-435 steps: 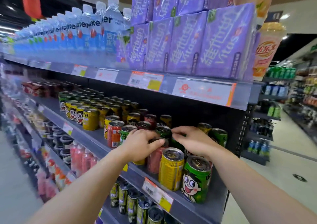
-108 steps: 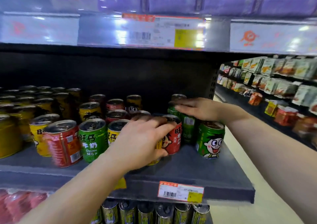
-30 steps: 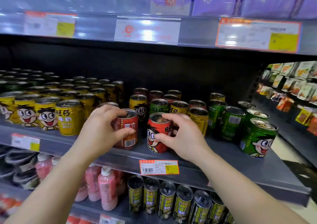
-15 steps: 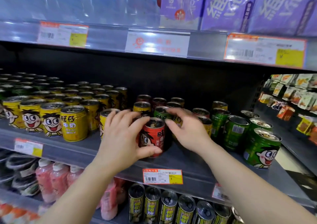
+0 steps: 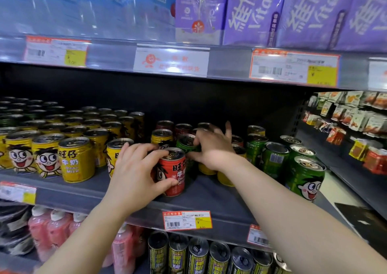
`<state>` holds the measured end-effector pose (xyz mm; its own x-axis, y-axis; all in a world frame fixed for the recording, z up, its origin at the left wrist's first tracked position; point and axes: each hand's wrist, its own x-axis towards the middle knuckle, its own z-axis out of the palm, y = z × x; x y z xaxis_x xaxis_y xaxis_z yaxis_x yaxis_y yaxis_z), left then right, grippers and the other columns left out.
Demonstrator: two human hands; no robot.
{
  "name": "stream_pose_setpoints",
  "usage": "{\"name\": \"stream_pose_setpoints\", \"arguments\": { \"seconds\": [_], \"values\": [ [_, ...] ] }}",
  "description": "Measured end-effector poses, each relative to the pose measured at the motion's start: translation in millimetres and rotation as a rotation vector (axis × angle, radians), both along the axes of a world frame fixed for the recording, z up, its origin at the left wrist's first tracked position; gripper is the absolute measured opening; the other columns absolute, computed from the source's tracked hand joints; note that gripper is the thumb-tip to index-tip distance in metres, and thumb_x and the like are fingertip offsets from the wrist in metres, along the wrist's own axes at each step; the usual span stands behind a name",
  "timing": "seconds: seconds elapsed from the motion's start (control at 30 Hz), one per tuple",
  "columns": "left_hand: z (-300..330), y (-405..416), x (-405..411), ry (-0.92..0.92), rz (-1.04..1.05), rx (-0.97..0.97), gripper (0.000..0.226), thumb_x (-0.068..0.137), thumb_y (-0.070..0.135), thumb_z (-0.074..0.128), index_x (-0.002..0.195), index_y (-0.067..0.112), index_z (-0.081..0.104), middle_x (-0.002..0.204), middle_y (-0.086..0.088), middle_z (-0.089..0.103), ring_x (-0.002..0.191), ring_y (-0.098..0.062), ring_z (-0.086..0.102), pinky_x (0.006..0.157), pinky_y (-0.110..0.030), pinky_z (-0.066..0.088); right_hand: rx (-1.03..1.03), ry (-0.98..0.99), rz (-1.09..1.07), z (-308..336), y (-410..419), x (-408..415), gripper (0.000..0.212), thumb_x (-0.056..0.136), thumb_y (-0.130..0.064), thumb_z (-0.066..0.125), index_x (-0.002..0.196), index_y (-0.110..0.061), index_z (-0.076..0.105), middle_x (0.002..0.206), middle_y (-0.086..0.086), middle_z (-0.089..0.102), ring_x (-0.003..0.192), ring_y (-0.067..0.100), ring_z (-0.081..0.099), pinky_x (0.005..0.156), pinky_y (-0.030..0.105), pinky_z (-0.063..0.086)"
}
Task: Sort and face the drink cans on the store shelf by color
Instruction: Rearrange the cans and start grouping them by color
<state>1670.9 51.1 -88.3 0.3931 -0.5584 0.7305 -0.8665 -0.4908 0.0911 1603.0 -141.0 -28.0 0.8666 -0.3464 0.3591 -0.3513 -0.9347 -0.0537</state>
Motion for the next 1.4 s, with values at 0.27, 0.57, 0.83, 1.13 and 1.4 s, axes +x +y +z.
{"name": "stream_pose_setpoints", "arguments": {
  "seconds": [0.27, 0.57, 0.83, 1.13, 1.4],
  "values": [
    [0, 0, 0, 0.025, -0.004, 0.002, 0.071, 0.066, 0.073, 0.051, 0.117, 0.024, 0.062, 0.114, -0.001, 0.06, 0.111, -0.026, 0.052, 0.1, -0.058, 0.037, 0.036, -0.053, 0.051, 2, 3, 5, 0.031, 0.079, -0.055, 0.061, 0.087, -0.028, 0.049, 0.094, -0.008, 0.06, 0.117, 0.02, 0.048, 0.115, 0.052, -0.01],
    [0, 0, -1, 0.027, -0.018, -0.002, 0.072, 0.065, 0.072, 0.052, 0.116, 0.022, 0.062, 0.114, -0.003, 0.061, 0.109, -0.027, 0.053, 0.097, -0.058, 0.039, 0.19, -0.002, 0.153, 27, -5, -19, 0.07, 0.074, -0.046, 0.072, 0.136, -0.031, 0.042, 0.132, -0.005, 0.056, 0.125, 0.023, 0.044, 0.106, 0.039, 0.034],
    [-2, 0, 3, 0.015, -0.045, -0.009, 0.07, 0.066, 0.069, 0.054, 0.117, 0.022, 0.061, 0.115, -0.001, 0.059, 0.111, -0.026, 0.052, 0.104, -0.058, 0.032, 0.062, 0.274, 0.219, 6, 7, 17, 0.094, 0.073, -0.028, 0.074, 0.146, -0.045, 0.016, 0.153, -0.002, 0.031, 0.138, 0.028, 0.028, 0.109, 0.044, 0.028],
    [-2, 1, 5, -0.001, -0.054, -0.001, 0.07, 0.067, 0.069, 0.054, 0.117, 0.021, 0.061, 0.114, -0.004, 0.06, 0.108, -0.028, 0.052, 0.099, -0.06, 0.037, -0.125, 0.27, 0.219, 18, 0, -34, 0.089, 0.061, -0.062, 0.074, 0.137, -0.039, 0.034, 0.143, 0.003, 0.044, 0.142, 0.023, 0.017, 0.114, 0.048, -0.013],
    [-3, -15, -3, -0.007, -0.02, 0.0, 0.073, 0.065, 0.073, 0.05, 0.112, 0.018, 0.065, 0.107, -0.006, 0.062, 0.105, -0.033, 0.052, 0.096, -0.059, 0.036, -0.112, 0.159, 0.08, 4, 6, -136, 0.092, 0.067, -0.066, 0.067, 0.143, -0.036, 0.026, 0.136, -0.006, 0.044, 0.126, 0.02, 0.03, 0.106, 0.041, 0.02]
  ]
}}
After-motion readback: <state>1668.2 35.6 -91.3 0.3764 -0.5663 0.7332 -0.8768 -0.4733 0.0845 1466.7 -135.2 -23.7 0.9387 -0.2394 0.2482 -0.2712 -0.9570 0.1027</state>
